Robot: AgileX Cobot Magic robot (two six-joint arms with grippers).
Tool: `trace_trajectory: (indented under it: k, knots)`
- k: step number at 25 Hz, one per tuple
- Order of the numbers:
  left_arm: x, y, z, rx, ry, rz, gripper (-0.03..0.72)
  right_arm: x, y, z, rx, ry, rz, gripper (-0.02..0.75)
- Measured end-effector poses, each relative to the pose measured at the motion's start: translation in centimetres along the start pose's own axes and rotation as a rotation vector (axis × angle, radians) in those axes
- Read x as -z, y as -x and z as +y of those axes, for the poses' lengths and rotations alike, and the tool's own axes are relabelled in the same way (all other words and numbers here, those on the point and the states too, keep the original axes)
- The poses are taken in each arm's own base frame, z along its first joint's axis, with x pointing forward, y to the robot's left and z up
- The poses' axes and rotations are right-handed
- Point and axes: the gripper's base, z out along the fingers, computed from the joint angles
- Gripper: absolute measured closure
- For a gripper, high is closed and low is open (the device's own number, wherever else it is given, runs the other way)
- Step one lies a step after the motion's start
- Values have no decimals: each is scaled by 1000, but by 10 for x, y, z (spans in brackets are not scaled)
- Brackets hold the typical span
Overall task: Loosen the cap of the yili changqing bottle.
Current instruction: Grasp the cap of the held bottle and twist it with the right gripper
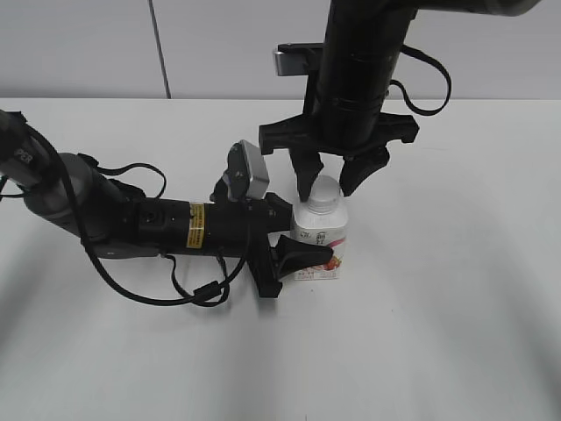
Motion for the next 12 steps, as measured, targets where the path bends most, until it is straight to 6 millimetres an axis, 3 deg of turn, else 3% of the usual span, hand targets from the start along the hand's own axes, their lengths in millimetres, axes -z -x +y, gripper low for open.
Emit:
trace_trajectory:
  k: [5,12]
  knots:
    - [0,0,0,1,0,0,302,0,0,-1,3,-8,0,412]
    - [0,0,0,1,0,0,302,0,0,-2,10,-12,4,448]
